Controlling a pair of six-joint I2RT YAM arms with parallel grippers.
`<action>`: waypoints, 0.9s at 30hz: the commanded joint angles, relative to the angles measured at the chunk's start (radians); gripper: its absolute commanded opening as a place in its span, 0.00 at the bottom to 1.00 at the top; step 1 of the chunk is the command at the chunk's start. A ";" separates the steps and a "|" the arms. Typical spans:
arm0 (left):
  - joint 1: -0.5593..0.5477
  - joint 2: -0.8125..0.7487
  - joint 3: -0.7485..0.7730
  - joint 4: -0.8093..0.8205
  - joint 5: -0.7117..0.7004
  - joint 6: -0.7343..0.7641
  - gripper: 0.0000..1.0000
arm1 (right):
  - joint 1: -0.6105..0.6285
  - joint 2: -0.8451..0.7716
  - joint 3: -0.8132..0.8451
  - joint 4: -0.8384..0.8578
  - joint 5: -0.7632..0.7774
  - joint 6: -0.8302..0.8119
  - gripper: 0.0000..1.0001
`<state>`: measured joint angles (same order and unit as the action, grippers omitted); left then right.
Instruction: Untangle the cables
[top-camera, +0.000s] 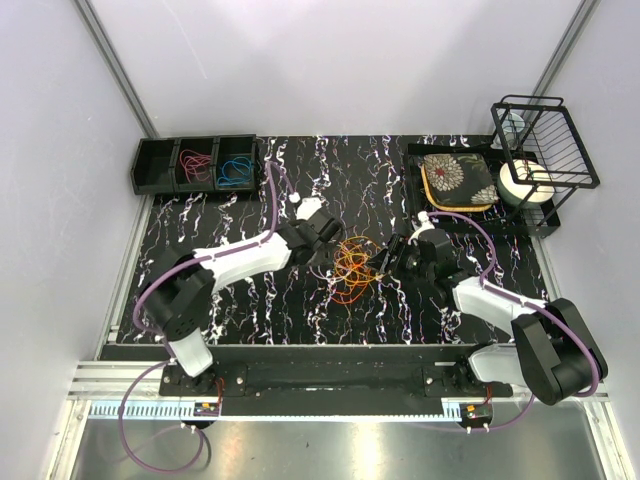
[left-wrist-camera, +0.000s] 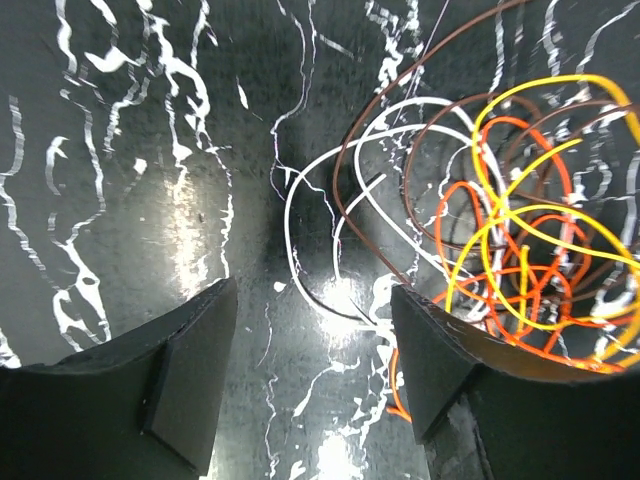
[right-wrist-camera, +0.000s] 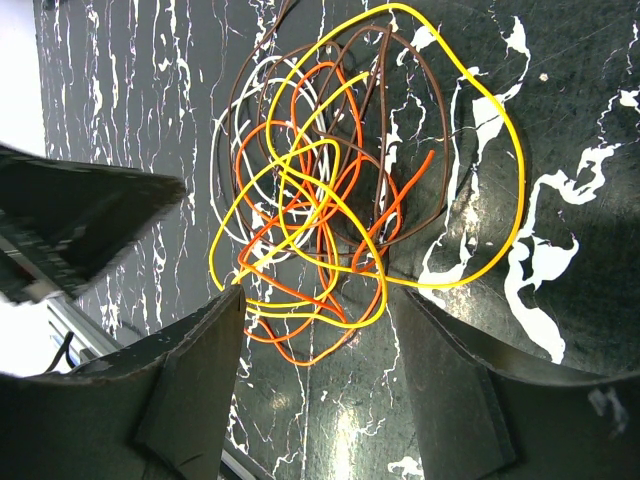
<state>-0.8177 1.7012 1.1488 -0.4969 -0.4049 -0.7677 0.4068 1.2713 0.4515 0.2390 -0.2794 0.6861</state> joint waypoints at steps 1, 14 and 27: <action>-0.005 0.052 -0.008 0.080 0.028 -0.021 0.65 | 0.003 -0.012 0.027 0.022 -0.001 -0.003 0.68; -0.005 0.129 -0.037 0.084 0.043 -0.068 0.52 | 0.004 -0.003 0.032 0.022 -0.001 -0.003 0.68; -0.003 0.103 -0.037 0.023 -0.018 -0.061 0.00 | 0.004 0.002 0.036 0.017 -0.001 -0.005 0.68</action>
<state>-0.8177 1.8225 1.1095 -0.4229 -0.3756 -0.8356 0.4068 1.2716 0.4519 0.2386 -0.2798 0.6861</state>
